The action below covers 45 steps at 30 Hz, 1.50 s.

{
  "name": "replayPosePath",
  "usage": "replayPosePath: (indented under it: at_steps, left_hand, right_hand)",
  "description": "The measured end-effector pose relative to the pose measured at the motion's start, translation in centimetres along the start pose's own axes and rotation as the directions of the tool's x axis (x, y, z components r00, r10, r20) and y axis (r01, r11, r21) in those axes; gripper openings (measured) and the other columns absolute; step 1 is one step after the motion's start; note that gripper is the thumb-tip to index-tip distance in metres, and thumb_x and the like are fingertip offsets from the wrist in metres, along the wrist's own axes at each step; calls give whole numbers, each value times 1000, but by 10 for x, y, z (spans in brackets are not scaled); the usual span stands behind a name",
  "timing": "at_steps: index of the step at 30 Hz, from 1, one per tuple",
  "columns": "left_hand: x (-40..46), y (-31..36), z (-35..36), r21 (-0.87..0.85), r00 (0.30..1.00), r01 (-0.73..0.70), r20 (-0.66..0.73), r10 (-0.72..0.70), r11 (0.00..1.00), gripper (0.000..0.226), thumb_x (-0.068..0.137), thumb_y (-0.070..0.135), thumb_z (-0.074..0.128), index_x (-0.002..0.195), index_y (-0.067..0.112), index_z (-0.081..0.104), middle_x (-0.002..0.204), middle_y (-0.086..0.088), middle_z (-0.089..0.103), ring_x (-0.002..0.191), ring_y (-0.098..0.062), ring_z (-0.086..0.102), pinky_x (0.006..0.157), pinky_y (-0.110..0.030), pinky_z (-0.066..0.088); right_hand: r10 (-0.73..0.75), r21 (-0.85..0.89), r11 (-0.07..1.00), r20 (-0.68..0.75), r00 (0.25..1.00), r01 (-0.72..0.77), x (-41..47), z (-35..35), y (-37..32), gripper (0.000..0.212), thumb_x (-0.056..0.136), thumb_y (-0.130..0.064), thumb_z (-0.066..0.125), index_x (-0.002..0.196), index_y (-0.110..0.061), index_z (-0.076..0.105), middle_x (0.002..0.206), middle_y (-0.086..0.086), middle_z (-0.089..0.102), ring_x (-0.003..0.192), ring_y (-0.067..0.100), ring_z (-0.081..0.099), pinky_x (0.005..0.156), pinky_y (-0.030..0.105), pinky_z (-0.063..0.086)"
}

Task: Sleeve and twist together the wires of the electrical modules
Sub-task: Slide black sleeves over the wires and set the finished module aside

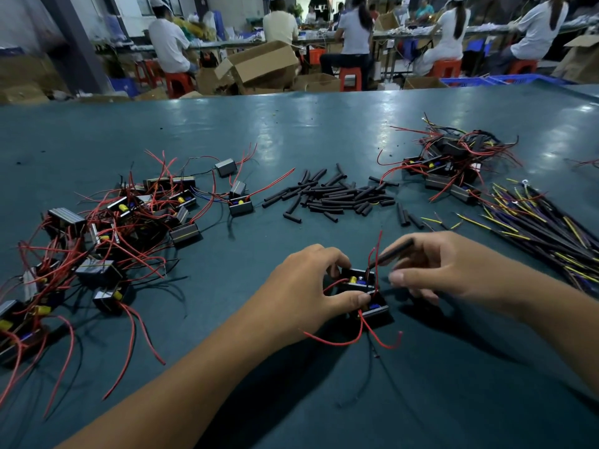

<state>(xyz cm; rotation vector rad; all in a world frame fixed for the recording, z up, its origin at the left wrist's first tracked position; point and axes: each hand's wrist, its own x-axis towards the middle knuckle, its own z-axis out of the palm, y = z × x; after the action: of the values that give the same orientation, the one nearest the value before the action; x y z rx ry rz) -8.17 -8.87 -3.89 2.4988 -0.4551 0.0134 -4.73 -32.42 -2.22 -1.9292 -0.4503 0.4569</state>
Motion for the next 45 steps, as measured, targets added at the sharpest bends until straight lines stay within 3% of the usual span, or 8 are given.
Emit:
replayPosePath:
  at_steps: [6,11,23,26,29,32,36,45]
  left_hand:
    - [4,-3,1,-33,1000,-1,-17,1,999,35,83,55,72,105,28,64,96,12,60,77,1,50,71,-22,41]
    - [9,-5,3,-51,999,-12,-54,9,999,37,80,55,75,92,21,65,83,9,60,70,-1,50,67,-27,44]
    - [10,-7,4,-29,999,-27,-34,26,999,38,80,58,73,92,24,64,86,10,55,70,-1,47,66,-26,38]
    - [10,-6,4,-22,998,-50,-43,49,999,40,80,55,75,103,24,64,96,11,57,75,-1,47,74,-28,42]
    - [10,-2,4,-32,991,-132,-43,130,991,54,83,41,78,131,28,58,123,12,58,102,-6,51,95,-38,46]
    - [9,1,5,-87,967,-255,-34,253,963,61,86,17,77,141,29,52,135,11,55,119,-14,52,102,-45,44]
    - [9,1,8,-165,955,-297,-74,289,940,45,84,7,74,123,24,60,114,20,56,109,-13,57,95,-46,48]
    - [10,0,10,-274,961,-277,-78,266,921,25,85,10,73,105,17,60,99,10,64,96,-11,62,84,-37,54]
  right_hand:
    - [10,207,978,4,1000,-11,-6,-3,6,34,69,-26,80,101,-19,74,76,8,65,60,15,57,46,21,44]
    - [51,18,999,-45,998,-50,0,11,1,9,83,-23,74,92,-19,72,65,12,65,48,19,51,40,21,36]
    - [78,145,989,-259,963,-41,8,34,0,4,85,-10,74,83,-10,70,51,3,51,37,9,39,35,16,28]
    - [127,168,983,-314,941,-77,11,37,2,5,83,-8,74,81,-7,69,50,6,51,39,14,36,35,19,25]
    - [151,171,981,-348,925,-95,13,39,4,3,81,-8,72,80,-8,69,50,6,52,36,12,35,34,19,24]
    - [126,166,984,-368,921,-69,12,40,6,10,81,-7,71,73,-13,68,48,4,54,34,9,36,32,18,25]
    - [79,149,988,-325,942,-31,9,38,6,25,83,-5,69,66,-22,67,49,0,54,36,6,41,35,14,26]
    - [97,216,976,-293,951,-32,7,33,7,8,84,-11,72,82,-18,68,61,3,58,44,10,47,36,18,30]
